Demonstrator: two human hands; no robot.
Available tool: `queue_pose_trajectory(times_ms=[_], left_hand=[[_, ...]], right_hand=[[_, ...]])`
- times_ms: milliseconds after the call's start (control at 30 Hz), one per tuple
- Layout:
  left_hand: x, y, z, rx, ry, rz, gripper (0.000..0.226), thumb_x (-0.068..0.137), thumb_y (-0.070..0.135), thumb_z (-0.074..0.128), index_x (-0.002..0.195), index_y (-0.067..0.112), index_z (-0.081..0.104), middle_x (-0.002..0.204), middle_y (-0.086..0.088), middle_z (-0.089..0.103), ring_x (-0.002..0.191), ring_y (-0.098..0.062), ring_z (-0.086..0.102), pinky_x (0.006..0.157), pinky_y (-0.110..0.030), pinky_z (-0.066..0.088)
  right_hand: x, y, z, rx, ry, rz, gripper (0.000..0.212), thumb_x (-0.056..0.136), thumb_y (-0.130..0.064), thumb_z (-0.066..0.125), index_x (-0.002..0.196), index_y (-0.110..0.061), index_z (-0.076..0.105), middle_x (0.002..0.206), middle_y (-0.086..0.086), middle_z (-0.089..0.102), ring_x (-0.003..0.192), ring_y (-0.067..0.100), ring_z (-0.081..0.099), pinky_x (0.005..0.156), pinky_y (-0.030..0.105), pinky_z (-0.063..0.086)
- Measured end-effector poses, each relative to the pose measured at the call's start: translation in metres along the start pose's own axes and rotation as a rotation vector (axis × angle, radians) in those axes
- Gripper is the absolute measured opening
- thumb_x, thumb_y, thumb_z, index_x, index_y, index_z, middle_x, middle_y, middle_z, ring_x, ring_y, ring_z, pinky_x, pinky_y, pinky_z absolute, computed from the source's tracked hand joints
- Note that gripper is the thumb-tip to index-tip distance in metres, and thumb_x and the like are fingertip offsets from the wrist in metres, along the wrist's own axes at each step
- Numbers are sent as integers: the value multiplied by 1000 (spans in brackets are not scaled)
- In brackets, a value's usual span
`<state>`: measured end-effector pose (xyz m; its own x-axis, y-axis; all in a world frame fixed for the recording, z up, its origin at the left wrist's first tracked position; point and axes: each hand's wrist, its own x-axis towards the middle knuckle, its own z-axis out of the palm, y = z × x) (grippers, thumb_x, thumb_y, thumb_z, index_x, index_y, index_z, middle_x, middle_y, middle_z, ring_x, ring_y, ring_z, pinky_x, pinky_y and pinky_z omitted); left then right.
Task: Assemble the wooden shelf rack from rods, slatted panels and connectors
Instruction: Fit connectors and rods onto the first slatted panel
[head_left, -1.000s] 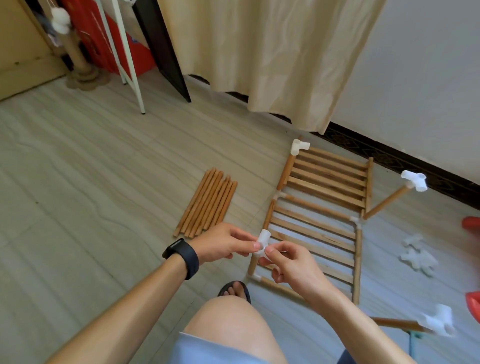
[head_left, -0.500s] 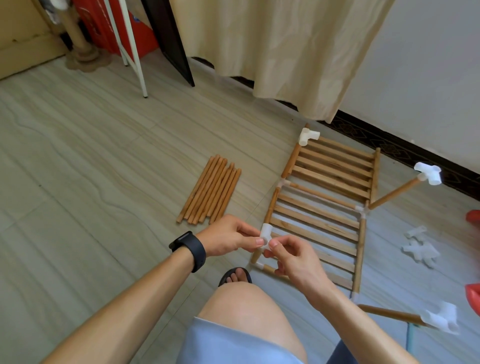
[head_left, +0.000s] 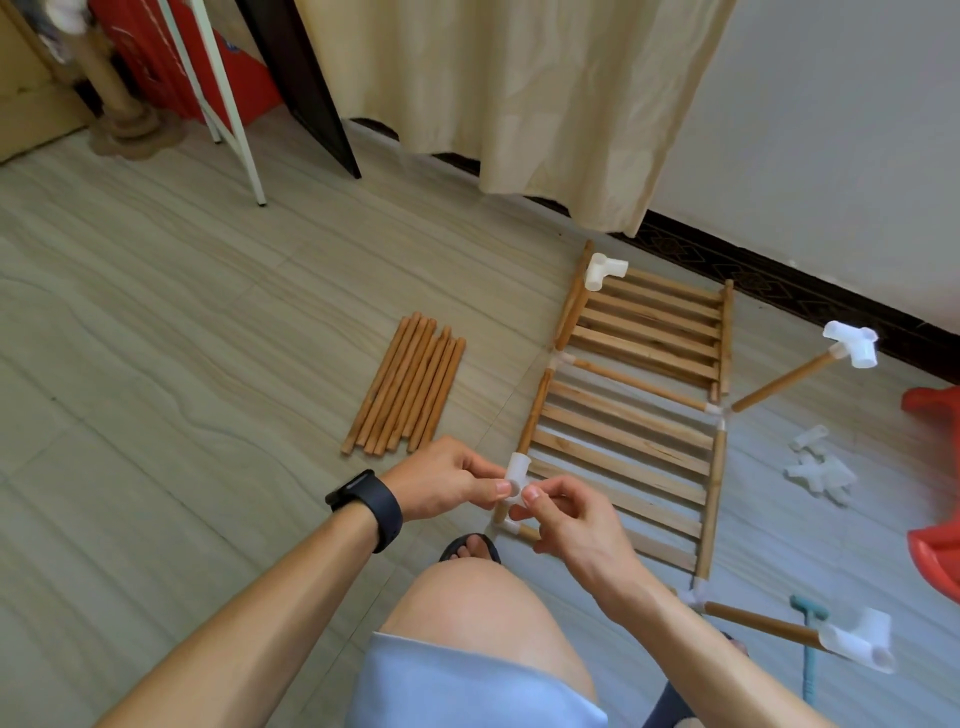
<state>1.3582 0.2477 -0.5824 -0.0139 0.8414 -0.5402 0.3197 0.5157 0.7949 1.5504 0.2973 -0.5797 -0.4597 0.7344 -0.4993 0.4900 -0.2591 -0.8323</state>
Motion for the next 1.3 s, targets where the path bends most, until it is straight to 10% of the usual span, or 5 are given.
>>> queue_pose_trajectory(times_ms=[267,500,800,967,1300], left_hand=[[-5,12,-2,32,-40,-44,26,92,41,68,115,29,72,110,14,71,99,3,63,77,-16,43],[8,32,15,29,22,-20,44,97,57,49,118,25,69,112,8,67,105,-8,60,80,-23,43],[32,32,51,-7,124,2,32,102,34,45,97,9,65,86,-10,75,88,-24,68,85,-41,51],[28,22,56,-47,168,68,24,102,21,49,79,18,54,69,1,64,66,-4,63,64,-21,48],[31,7,63,-25,167,130,28,101,26,52,73,20,47,63,5,56,55,1,59,53,-14,42]], right_hand=[[-12,-11,-15,-6,-65,29,17,95,-39,65,101,-26,74,89,-6,77,56,-5,55,65,24,48],[4,1,-36,179,17,36,30,100,-42,53,106,-21,74,93,-1,76,74,13,63,71,30,50],[80,121,-47,-897,-88,209,71,99,-53,49,159,-28,21,167,6,16,150,33,25,119,45,29],[102,166,-30,-1130,-270,301,78,103,-21,44,159,-34,-9,166,0,-20,153,37,-9,118,67,13],[93,189,-18,-1312,-223,157,79,102,-2,33,154,-16,-24,162,14,-27,149,50,-10,118,52,30]])
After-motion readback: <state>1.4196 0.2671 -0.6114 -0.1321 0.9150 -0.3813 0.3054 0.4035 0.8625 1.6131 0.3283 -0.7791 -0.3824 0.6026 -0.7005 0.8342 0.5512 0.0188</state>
